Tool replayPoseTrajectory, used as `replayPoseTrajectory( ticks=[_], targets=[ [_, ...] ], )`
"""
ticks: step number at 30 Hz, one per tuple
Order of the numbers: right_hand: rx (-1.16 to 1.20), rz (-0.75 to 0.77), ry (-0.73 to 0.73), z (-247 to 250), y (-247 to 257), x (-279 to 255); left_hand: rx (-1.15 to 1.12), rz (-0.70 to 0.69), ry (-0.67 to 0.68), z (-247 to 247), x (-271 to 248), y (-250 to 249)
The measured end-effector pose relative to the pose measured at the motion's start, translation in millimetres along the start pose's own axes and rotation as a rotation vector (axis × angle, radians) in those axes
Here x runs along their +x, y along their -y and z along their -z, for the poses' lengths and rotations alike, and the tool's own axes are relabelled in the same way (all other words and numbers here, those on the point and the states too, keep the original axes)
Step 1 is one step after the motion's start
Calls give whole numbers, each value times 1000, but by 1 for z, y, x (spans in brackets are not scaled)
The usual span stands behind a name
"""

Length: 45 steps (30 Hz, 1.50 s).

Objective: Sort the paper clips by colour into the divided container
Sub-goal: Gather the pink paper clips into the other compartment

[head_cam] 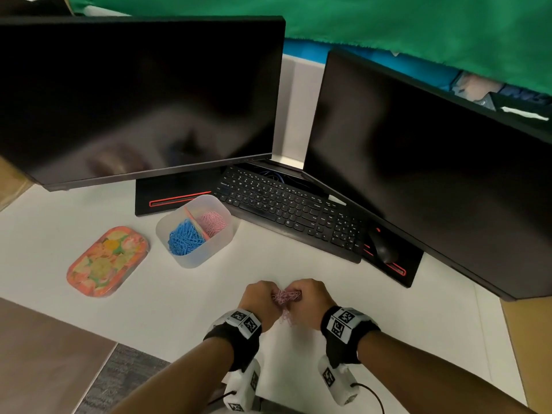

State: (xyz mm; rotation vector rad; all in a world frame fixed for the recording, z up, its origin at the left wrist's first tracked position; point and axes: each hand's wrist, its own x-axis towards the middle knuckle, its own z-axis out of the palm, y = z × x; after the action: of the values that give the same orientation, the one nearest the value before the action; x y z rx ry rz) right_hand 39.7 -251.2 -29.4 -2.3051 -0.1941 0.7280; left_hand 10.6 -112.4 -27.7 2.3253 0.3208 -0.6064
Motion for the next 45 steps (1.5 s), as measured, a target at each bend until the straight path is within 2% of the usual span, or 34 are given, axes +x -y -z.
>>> replayPoseTrajectory(
  ticks=[5, 12, 17, 21, 25, 30, 34, 36, 38, 42, 45],
  targets=[
    [59, 49, -17, 16, 29, 13, 17, -66, -82, 31, 5, -4],
    [32, 202, -34, 32, 112, 52, 18, -126, -270, 115, 14, -1],
    [-29, 257, -76, 23, 169, 90, 93, -40, -389, 170, 27, 14],
    [-168, 207, -47, 8, 193, 117, 172, 88, -333, 189, 46, 19],
    [-237, 128, -31, -1, 201, 134, 198, 150, -298, 194, 60, 18],
    [-176, 149, 17, 6, 199, 136, 177, 163, -295, 197, 66, 14],
    [9, 230, 29, 28, 180, 114, 257, 64, -281, 193, 62, 10],
    [-87, 231, 26, 39, 153, 98, 241, -12, -299, 184, 57, 9],
    [-306, 198, 59, 42, 114, 80, 255, -112, -279, 170, 51, 7],
    [-527, 180, 159, 28, 35, 35, 334, -272, -65, 124, 34, 5],
    [-573, 285, 245, 9, 1, 4, 366, -255, 73, 87, 26, 11]
  ],
)
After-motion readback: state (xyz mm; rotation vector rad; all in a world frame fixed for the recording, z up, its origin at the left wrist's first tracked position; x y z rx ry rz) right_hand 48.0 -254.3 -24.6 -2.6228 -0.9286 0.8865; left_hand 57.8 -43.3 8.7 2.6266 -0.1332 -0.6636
